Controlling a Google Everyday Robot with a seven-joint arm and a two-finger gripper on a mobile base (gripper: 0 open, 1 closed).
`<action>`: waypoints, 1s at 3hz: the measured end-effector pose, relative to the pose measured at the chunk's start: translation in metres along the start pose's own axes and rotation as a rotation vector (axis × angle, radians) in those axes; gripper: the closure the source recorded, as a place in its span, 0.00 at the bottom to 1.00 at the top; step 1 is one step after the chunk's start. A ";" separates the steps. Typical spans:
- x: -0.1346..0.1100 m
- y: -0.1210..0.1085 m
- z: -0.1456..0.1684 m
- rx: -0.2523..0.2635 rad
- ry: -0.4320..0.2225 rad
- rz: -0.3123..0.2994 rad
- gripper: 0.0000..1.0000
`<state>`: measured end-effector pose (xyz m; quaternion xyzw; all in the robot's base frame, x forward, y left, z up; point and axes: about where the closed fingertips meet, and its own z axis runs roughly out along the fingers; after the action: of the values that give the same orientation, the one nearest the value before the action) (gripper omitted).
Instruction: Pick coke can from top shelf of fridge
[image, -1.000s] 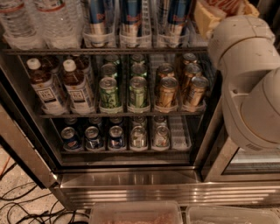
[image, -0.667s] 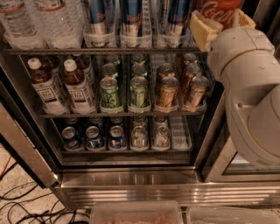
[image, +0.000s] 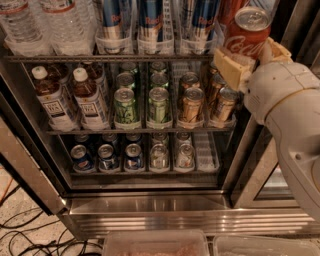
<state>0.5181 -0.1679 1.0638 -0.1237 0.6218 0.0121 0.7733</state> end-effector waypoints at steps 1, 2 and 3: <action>0.011 0.015 -0.007 -0.108 0.030 -0.032 1.00; 0.017 0.028 -0.004 -0.230 0.064 -0.058 1.00; 0.018 0.045 0.002 -0.374 0.095 -0.079 1.00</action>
Offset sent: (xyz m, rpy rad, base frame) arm -0.0120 0.0448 -0.0455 -0.2178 0.1539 0.4199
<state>0.5167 -0.1263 1.0385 -0.2897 0.6392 0.0911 0.7065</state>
